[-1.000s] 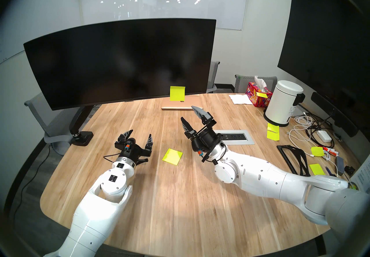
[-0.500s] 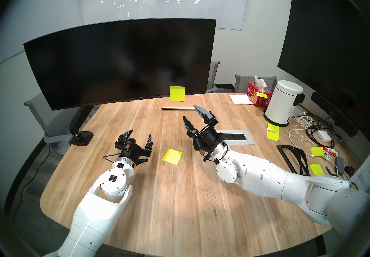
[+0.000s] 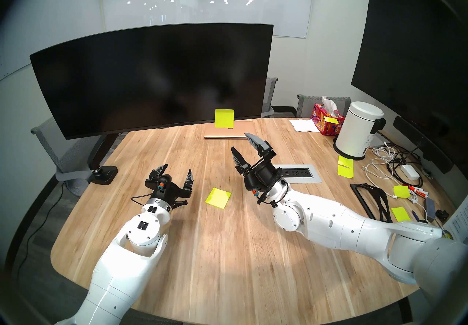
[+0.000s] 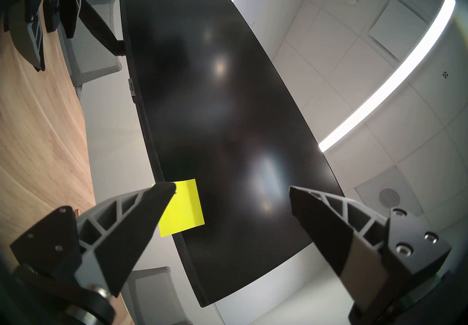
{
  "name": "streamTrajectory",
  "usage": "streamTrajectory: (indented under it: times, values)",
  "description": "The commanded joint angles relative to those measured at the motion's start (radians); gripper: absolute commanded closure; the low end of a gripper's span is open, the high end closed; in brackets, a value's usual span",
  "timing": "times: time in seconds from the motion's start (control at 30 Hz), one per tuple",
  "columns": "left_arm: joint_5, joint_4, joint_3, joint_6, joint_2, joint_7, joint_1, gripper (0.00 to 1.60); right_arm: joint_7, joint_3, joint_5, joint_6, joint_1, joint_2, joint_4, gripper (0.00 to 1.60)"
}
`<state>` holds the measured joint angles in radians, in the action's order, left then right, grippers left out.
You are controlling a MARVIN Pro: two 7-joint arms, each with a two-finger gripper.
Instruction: Peel one sticky note off the pad and stick it onto the monitor, then press it flat
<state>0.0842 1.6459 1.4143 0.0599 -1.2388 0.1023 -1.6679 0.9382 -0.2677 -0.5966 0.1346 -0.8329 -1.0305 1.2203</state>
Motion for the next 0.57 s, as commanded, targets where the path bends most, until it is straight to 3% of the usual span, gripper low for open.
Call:
streamTrajectory:
  times: [0.0, 0.53]
  values:
    - [-0.001, 0.022, 0.001, 0.009, 0.002, -0.002, 0.004, 0.00, 0.009, -0.010, 0.001, 0.004, 0.012, -0.004, 0.013, 0.00]
    - [-0.001, 0.022, 0.001, 0.009, 0.002, -0.002, 0.004, 0.00, 0.009, -0.010, 0.001, 0.005, 0.012, -0.004, 0.013, 0.00]
